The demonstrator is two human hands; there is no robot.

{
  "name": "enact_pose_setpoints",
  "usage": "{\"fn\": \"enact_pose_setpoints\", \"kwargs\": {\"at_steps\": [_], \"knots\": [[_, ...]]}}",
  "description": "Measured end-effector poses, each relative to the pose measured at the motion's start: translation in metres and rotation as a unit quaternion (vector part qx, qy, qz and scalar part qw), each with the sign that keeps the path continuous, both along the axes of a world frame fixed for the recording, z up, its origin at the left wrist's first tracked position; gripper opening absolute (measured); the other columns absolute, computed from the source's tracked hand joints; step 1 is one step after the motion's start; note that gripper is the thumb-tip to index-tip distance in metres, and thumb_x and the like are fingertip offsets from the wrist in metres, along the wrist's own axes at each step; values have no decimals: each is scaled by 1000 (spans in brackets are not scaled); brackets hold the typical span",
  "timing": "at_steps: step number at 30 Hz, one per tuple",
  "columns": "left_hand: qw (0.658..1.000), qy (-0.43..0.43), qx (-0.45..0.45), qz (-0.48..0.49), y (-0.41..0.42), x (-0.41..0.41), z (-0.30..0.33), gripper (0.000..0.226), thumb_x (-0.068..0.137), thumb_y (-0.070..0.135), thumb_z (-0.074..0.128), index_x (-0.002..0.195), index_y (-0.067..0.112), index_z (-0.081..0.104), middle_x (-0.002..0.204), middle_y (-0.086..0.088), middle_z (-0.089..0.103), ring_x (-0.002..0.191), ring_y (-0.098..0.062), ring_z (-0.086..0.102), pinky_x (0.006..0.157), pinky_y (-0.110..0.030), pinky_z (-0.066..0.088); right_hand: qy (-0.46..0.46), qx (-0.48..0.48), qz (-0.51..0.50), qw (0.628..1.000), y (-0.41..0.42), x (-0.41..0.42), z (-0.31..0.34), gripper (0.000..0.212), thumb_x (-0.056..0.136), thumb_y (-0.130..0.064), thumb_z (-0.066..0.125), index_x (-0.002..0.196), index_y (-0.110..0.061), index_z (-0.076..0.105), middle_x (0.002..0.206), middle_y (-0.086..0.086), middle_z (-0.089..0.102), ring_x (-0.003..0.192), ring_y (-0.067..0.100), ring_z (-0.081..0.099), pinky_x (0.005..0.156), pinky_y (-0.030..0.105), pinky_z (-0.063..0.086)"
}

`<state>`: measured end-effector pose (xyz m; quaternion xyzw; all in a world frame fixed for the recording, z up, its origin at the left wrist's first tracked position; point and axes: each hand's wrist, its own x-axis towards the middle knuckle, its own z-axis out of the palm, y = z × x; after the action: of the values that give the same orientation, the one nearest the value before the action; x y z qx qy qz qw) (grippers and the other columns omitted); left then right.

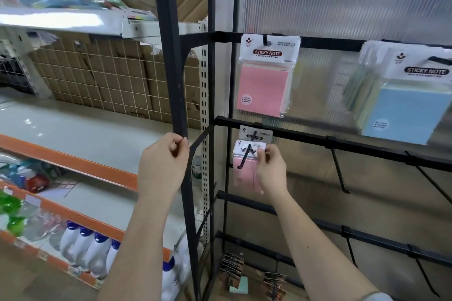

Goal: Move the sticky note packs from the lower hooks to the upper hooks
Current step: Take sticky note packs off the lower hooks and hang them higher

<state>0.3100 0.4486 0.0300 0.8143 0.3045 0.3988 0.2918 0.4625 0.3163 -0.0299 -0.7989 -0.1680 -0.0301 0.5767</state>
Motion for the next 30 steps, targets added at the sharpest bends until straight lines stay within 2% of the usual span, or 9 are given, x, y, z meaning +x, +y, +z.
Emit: {"fn": "enact_pose_setpoints", "kwargs": {"at_steps": [3,8,13,16,20,25,28,30], "knots": [[1000,14,-8,6,1,-6,-3,17,94,27,51,83,17,59,62,6,51,64,-17,51,56,-21,36,-7,5,3,1000,-3,-16,2,16,102,-27,39,100,-14,49,78,-14,53,69,1,50,56,17,37],[1000,19,-17,13,1,-15,-7,15,95,27,51,84,19,58,65,7,51,68,-16,50,54,-16,31,-34,15,-8,999,-12,-41,4,18,100,-27,45,96,-13,55,76,-11,56,67,1,52,54,10,38],[1000,28,-8,7,-2,-19,-11,15,95,28,51,85,20,58,66,7,54,68,-16,52,56,-20,35,-18,0,2,1000,-19,-59,12,13,98,-28,49,95,-18,56,74,-13,58,70,4,56,55,13,42],[999,31,-9,2,-4,-18,-15,16,95,26,51,84,17,58,65,6,53,67,-16,52,60,-22,35,-19,6,8,1000,-27,-66,21,13,97,-29,50,92,-19,55,77,-16,60,70,-1,57,50,7,41],[998,46,-30,-35,-12,-11,-20,19,96,24,50,82,15,60,63,5,56,61,-9,51,53,-16,33,-36,35,-16,999,-46,-71,42,14,95,-32,53,84,-24,55,78,-15,62,70,1,57,52,12,38],[986,93,-73,-119,-19,30,-26,16,96,23,50,101,20,64,88,5,66,73,-4,57,61,-14,39,-49,86,-63,993,-73,-62,61,14,96,-30,53,90,-20,61,82,-12,64,71,1,57,55,15,36],[977,119,-89,-152,-18,66,-26,23,96,21,48,114,19,63,108,4,64,85,-5,54,76,-18,42,-59,112,-91,988,-87,-54,68,16,96,-29,53,88,-19,63,79,-11,66,70,4,59,56,16,40],[970,168,-96,-150,-19,93,-24,27,97,23,45,120,21,60,115,3,61,88,-8,52,73,-21,42,-62,128,-108,984,-95,-50,71,17,95,-29,54,83,-21,62,75,-12,66,64,0,59,55,12,42]]}}
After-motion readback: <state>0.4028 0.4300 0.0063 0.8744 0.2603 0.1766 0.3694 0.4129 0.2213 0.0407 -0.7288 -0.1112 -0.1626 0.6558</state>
